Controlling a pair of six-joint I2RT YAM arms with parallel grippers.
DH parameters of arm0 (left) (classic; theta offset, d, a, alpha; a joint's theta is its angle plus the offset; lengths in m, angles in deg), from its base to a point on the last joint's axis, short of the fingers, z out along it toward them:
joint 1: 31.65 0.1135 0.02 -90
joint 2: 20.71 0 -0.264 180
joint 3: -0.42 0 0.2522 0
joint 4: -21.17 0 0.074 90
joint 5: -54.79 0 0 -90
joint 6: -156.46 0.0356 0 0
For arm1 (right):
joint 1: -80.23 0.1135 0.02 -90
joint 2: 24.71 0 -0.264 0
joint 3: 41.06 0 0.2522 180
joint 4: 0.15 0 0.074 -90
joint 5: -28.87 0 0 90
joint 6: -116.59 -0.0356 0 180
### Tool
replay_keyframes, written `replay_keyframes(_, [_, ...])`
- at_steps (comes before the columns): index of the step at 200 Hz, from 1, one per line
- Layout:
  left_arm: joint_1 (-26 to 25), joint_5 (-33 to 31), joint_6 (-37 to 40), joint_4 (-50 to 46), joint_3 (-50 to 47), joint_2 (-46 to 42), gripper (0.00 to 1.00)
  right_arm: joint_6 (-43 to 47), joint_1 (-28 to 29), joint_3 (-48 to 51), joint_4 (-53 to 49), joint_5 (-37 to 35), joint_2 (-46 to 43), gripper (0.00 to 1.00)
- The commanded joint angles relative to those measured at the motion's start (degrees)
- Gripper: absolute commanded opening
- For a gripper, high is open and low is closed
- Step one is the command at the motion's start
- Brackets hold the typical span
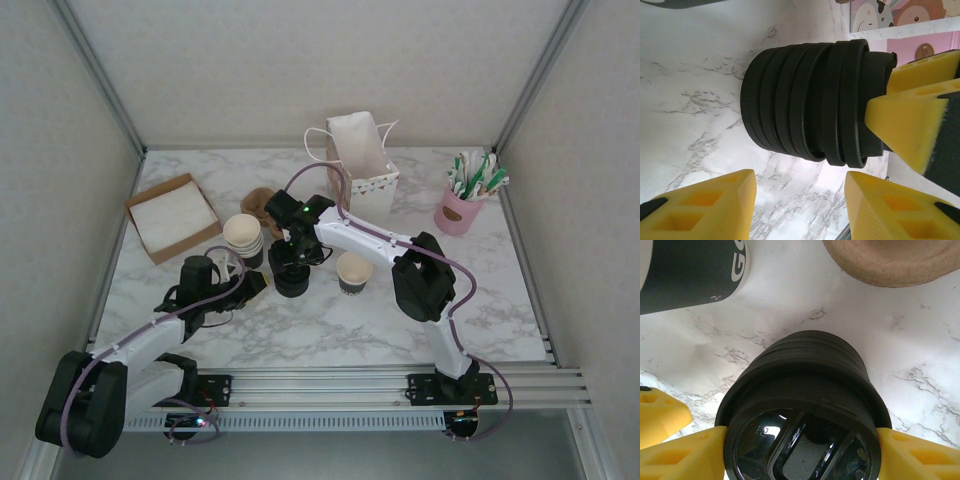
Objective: Pack the takeout coffee
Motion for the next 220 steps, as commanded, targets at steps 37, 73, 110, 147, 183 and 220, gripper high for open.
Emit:
replay_keyframes(37, [0.5, 2.6, -1.8, 6.0, -1.1, 2.3, 0.5, -0.9, 0.9, 1.0, 0.0, 1.5, -3.2, 0.7])
replay_keyframes(73, [0.5, 2.6, -1.7, 6.5, -1.1, 3.2, 0.5, -0.8, 0.9, 1.2, 0.2, 2.1, -3.9, 0.7])
replay_keyframes(110, [0.5, 2.7, -1.7, 6.7, -0.9, 3.7, 0.5, -0.8, 0.9, 1.2, 0.4, 2.9, -3.9, 0.7])
replay_keyframes(147, [0.5, 2.7, -1.7, 6.7, -0.9, 3.9, 0.53, -0.6, 0.9, 1.2, 0.4, 2.9, -3.0, 0.7])
replay_keyframes(183, [0.5, 3.3, -2.5, 8.9, -1.2, 3.6, 0.55, -0.7, 0.8, 1.4, 0.4, 2.8, -2.3, 0.7])
replay_keyframes(220, [0.5, 4.9, -4.1, 12.4, -1.8, 4.8, 0.56, -0.8, 0.9, 1.4, 0.4, 2.9, -2.0, 0.7])
